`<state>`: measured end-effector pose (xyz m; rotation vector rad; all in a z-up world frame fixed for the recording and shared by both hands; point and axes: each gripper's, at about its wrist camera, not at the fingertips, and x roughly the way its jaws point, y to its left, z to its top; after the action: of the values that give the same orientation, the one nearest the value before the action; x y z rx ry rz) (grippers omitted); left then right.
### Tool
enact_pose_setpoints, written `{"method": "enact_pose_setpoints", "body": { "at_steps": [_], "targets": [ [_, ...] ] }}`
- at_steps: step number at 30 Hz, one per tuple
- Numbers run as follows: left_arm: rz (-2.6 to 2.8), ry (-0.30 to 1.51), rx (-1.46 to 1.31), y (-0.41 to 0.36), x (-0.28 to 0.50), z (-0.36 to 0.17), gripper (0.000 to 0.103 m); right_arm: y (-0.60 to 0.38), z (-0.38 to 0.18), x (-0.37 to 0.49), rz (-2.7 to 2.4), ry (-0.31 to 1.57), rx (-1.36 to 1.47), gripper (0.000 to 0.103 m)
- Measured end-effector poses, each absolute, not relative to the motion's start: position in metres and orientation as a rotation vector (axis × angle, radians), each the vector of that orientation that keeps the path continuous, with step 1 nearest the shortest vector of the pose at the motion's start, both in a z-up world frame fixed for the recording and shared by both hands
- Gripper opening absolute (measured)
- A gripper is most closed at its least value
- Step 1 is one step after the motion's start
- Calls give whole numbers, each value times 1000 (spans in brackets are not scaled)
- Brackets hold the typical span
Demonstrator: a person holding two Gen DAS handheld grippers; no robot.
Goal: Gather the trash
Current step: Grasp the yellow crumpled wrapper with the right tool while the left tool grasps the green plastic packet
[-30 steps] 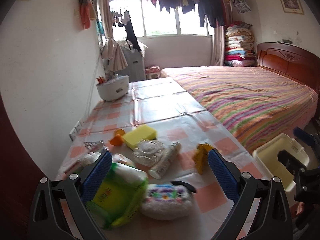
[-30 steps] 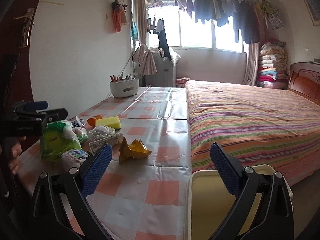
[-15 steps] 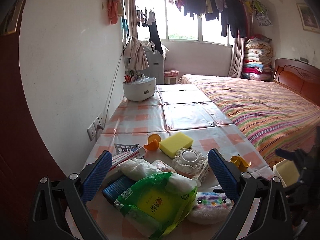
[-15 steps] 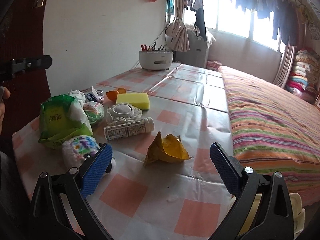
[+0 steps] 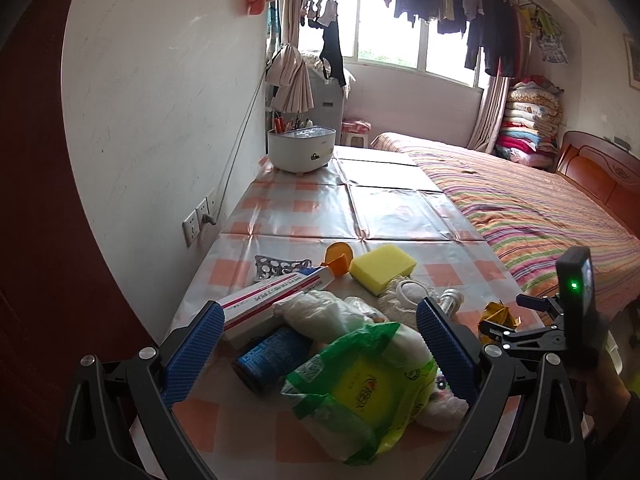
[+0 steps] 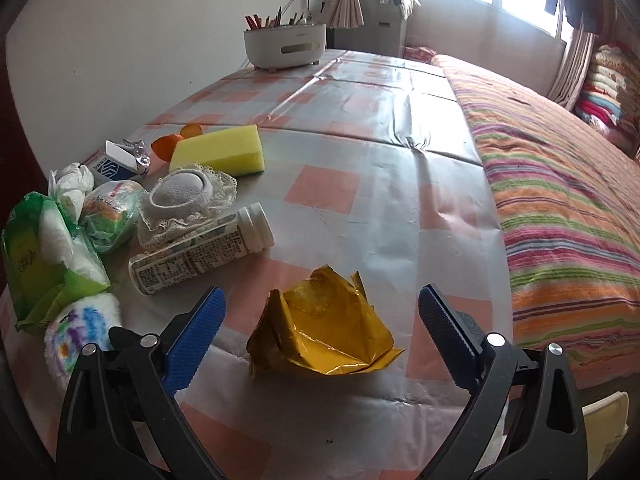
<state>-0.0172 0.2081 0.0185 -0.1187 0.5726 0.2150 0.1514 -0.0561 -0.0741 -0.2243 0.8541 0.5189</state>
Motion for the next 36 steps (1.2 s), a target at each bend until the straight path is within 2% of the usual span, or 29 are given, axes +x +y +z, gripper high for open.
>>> {"method": "enact_pose_setpoints", "body": {
  "at_steps": [1, 2, 7, 8, 9, 20, 28, 36],
  "targets": [
    [214, 576, -127, 212, -18, 18, 94, -56, -79, 157, 527, 883, -211, 67],
    [213, 581, -137, 215, -19, 17, 94, -56, -83, 160, 527, 912, -200, 56],
    [204, 596, -175, 227, -20, 16, 94, -58, -81, 157, 545, 923, -159, 40],
    [196, 602, -180, 229, -20, 16, 94, -60, -79, 155, 547, 915, -146, 34],
    [188, 608, -186, 230, -20, 16, 94, -62, -76, 152, 543, 902, -141, 24],
    [123, 705, -265, 245, -15, 3, 94, -81, -40, 122, 561, 769, -45, 22],
    [-3, 863, -392, 245, -5, -29, 94, -83, -39, 121, 571, 765, -29, 22],
    [-83, 933, -530, 244, 7, -69, 94, -85, -32, 115, 581, 735, -20, 22]
  ]
}}
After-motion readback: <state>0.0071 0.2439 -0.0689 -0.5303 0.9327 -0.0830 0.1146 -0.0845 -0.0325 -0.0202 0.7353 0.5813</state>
